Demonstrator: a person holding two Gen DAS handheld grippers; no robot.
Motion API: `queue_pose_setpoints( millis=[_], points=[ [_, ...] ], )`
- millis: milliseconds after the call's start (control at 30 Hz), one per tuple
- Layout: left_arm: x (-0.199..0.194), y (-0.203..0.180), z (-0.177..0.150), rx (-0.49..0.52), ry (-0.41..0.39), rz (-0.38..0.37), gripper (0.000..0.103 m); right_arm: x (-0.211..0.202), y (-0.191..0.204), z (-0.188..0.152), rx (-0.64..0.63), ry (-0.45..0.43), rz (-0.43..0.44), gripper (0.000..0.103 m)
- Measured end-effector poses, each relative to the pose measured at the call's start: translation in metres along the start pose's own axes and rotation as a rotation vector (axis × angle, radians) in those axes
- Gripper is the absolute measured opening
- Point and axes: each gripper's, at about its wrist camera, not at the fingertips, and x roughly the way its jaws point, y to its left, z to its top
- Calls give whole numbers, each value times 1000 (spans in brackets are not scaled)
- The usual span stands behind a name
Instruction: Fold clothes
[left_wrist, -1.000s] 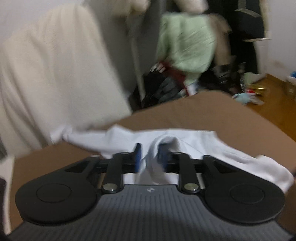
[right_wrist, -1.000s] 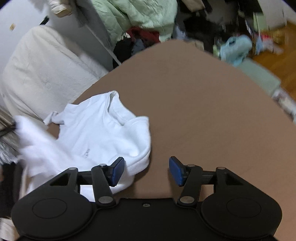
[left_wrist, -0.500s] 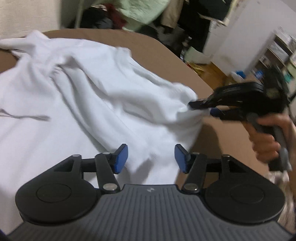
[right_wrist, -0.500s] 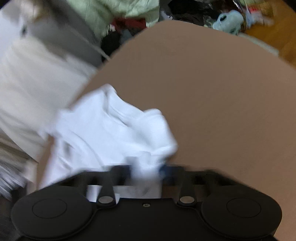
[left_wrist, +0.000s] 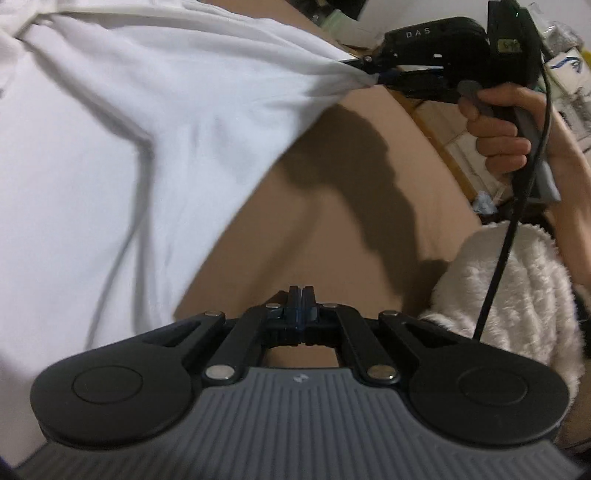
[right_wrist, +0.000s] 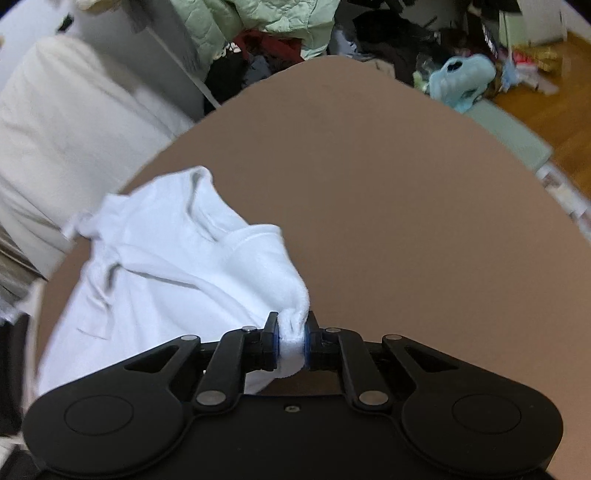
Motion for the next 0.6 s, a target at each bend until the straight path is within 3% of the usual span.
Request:
queue_pose_setpoints(
  millis=[67, 133, 200, 267, 333, 400, 533, 567, 600],
  points=[
    [-19, 1, 2, -11, -85, 72, 4, 1, 9, -2, -64, 1, -66, 19],
    [-36, 6, 7, -42, -162, 166, 19, 0, 13, -3, -111, -10, -127, 20],
    [-47, 16, 14, -77, -222, 256, 54, -5, 10, -2, -113, -23, -142, 20],
    [-48, 26, 20, -94, -250, 299, 54, -8, 6, -1, -104, -46, -167, 20],
    [-42, 35, 29, -110, -252, 300, 55, -11, 8, -3, -146, -80, -270, 20],
    [-29, 46, 36, -139, -257, 286, 67, -11, 10, -4, -172, -102, -348, 20],
    [-2, 53, 47, -181, -284, 245, 73, -16, -6, 0, -65, -93, -232, 21],
    [2, 52, 49, -174, -291, 232, 70, -17, -10, 1, -40, -91, -195, 22],
    [6, 50, 50, -166, -296, 217, 53, -17, -11, 2, -28, -91, -169, 23]
  ],
)
